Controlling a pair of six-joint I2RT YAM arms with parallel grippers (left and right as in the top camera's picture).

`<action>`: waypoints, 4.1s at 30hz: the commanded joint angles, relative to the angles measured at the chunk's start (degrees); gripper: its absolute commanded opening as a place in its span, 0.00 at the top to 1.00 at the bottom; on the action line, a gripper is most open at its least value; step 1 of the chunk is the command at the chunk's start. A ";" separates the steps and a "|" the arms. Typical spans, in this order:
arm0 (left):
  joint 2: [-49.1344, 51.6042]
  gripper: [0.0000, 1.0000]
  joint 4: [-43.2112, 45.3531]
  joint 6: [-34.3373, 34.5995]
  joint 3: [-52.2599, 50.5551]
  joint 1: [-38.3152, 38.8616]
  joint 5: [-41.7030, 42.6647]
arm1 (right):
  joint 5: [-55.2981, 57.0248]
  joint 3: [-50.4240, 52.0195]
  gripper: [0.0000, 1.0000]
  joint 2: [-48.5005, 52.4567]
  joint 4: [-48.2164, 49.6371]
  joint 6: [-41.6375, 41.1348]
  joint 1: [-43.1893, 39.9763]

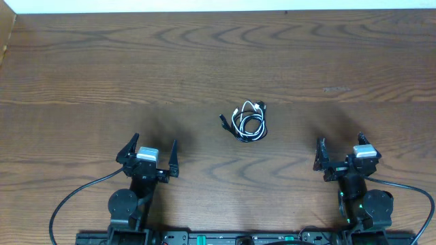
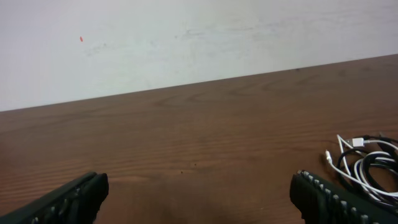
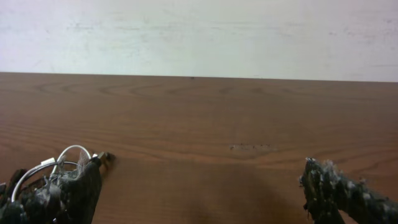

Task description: Untangle cables

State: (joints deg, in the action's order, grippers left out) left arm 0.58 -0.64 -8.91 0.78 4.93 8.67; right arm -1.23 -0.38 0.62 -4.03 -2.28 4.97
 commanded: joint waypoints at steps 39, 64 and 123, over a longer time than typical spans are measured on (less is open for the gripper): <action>-0.35 0.02 -2.54 -0.48 -0.55 -0.26 0.79 | 0.26 0.07 0.01 -0.35 -0.24 0.68 0.37; -0.35 0.02 -2.54 -0.48 -0.55 -0.26 0.79 | 0.26 0.07 0.01 -0.35 -0.24 0.68 0.37; 37.73 0.02 -18.67 15.67 31.08 -0.20 6.34 | 0.26 0.07 0.01 -0.35 -0.24 0.68 0.37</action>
State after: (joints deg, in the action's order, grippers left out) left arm 35.09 -17.58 6.24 26.94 4.93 11.99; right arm -1.23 -0.38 0.62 -4.05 -2.28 4.97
